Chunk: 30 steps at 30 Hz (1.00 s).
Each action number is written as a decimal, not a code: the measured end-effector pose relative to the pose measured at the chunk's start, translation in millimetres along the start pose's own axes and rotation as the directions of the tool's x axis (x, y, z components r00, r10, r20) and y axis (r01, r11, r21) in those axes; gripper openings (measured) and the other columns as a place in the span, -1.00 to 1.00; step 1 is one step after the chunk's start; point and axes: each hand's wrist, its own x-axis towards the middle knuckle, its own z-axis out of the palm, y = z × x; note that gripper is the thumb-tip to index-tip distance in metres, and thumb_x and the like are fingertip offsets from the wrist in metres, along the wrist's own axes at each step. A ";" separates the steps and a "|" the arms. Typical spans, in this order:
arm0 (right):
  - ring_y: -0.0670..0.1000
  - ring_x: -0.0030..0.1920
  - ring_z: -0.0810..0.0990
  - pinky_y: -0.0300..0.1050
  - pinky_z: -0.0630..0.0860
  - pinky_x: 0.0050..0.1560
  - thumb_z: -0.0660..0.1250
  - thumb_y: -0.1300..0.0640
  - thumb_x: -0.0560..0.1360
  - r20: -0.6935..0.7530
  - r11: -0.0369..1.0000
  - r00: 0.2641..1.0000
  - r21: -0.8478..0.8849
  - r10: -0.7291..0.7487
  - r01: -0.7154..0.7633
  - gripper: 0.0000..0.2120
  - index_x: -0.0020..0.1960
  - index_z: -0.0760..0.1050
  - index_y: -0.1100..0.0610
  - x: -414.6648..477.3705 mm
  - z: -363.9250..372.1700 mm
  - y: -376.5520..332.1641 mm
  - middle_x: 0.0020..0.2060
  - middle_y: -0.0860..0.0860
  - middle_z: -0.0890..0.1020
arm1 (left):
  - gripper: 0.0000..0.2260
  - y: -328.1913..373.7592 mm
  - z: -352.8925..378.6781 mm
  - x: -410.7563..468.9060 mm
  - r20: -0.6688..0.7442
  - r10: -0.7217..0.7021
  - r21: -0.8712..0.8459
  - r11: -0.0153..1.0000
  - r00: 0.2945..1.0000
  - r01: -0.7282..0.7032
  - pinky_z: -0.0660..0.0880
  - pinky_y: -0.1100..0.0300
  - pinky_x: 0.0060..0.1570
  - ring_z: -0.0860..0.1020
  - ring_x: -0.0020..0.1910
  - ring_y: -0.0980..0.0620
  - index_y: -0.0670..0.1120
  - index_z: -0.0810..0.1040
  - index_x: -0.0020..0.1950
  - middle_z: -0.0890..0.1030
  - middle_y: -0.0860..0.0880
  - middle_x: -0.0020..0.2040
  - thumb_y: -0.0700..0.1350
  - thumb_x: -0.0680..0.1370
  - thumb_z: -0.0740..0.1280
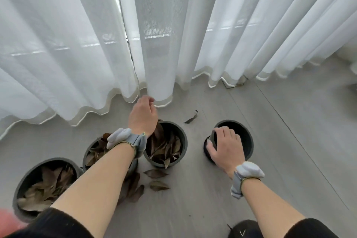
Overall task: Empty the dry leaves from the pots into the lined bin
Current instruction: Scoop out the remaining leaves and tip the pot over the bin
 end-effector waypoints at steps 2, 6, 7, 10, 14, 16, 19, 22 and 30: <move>0.16 -0.12 0.57 0.02 0.51 -0.12 0.43 0.14 0.36 -0.073 0.996 0.995 0.055 -0.072 0.076 -0.68 0.10 0.55 0.19 21.3 -3.5 -12.8 -0.08 0.09 0.59 | -0.75 0.1 -1.5 18.3 0.087 -0.013 0.046 0.999 0.996 0.009 0.44 -0.02 0.14 0.50 0.13 -0.09 -0.12 0.45 0.27 0.54 -0.09 0.18 -0.16 0.63 0.12; 0.15 0.15 0.52 -0.04 0.48 0.10 0.29 0.30 0.46 0.226 0.988 0.970 0.145 -0.088 0.056 -0.56 0.33 0.40 0.18 76.9 21.2 -43.5 0.19 0.11 0.51 | -0.77 -24.3 11.7 52.6 0.298 -0.031 0.131 0.991 0.954 -0.009 0.45 0.04 0.15 0.52 0.11 -0.08 -0.07 0.48 0.23 0.56 -0.05 0.18 -0.17 0.63 0.11; 0.14 0.19 0.49 -0.05 0.47 0.11 0.27 0.31 0.48 0.314 0.993 0.947 0.113 -0.064 0.030 -0.53 0.37 0.34 0.15 83.3 24.6 -44.4 0.24 0.11 0.45 | -0.77 -28.7 13.8 55.8 0.357 -0.027 0.163 0.986 0.934 -0.034 0.45 0.05 0.16 0.52 0.12 -0.08 -0.05 0.49 0.22 0.56 -0.04 0.19 -0.18 0.63 0.12; 0.20 0.13 0.52 0.00 0.51 -0.02 0.23 0.37 0.47 0.513 0.999 0.858 -0.005 0.043 -0.047 -0.50 0.38 0.28 0.12 119.3 55.9 -48.1 0.30 0.16 0.34 | -0.75 -58.0 24.3 91.2 0.491 -0.108 0.329 0.942 0.864 -0.069 0.45 0.10 0.17 0.52 0.15 -0.05 -0.02 0.48 0.26 0.55 -0.02 0.22 -0.19 0.60 0.20; 0.24 -0.02 0.54 -0.02 0.48 -0.12 0.22 0.39 0.44 0.573 0.993 0.811 -0.074 0.119 -0.093 -0.56 0.29 0.31 0.17 150.7 94.8 -44.4 0.28 0.20 0.28 | -0.54 -87.8 51.6 132.8 0.615 -0.197 0.497 0.848 0.764 -0.182 0.42 0.15 0.14 0.51 0.21 -0.07 -0.06 0.43 0.36 0.52 -0.05 0.27 -0.05 0.50 0.44; 0.22 -0.08 0.50 -0.02 0.46 -0.14 0.20 0.40 0.45 0.580 0.991 0.804 -0.062 0.129 -0.114 -0.65 0.20 0.32 0.19 158.9 113.7 -47.9 0.26 0.21 0.27 | -0.49 -96.7 71.6 147.7 0.649 -0.180 0.493 0.840 0.739 -0.228 0.43 0.16 0.10 0.53 0.18 -0.08 -0.06 0.43 0.35 0.54 -0.06 0.24 0.02 0.46 0.48; 0.22 -0.02 0.48 -0.01 0.47 -0.10 0.20 0.40 0.49 0.576 0.990 0.805 -0.073 0.143 -0.124 -0.77 0.09 0.32 0.19 166.2 134.1 -51.9 0.21 0.21 0.31 | -0.55 -106.1 99.8 153.8 0.711 -0.158 0.488 0.812 0.686 -0.319 0.51 0.09 0.08 0.57 0.10 -0.11 -0.09 0.48 0.25 0.59 -0.07 0.15 0.05 0.45 0.47; 0.22 0.07 0.50 -0.01 0.48 -0.01 0.16 0.33 0.55 0.565 0.994 0.818 -0.056 0.107 -0.090 -0.78 0.19 0.38 0.22 171.5 144.1 -52.9 0.17 0.19 0.41 | -0.71 -111.6 116.8 156.6 0.707 -0.124 0.503 0.780 0.696 -0.372 0.50 0.11 -0.03 0.57 0.06 -0.14 -0.12 0.49 0.18 0.59 -0.11 0.13 -0.06 0.50 0.39; 0.17 0.01 0.58 -0.07 0.42 -0.14 0.20 -0.04 0.62 0.373 0.978 0.924 0.144 0.090 -0.153 -0.75 0.10 0.50 0.12 167.5 108.3 -58.1 0.01 0.10 0.62 | -0.76 -97.5 74.6 146.4 0.508 -0.102 0.387 0.914 0.855 -0.120 0.42 0.12 -0.08 0.55 0.03 -0.17 -0.16 0.50 0.13 0.59 -0.16 0.07 -0.02 0.60 0.24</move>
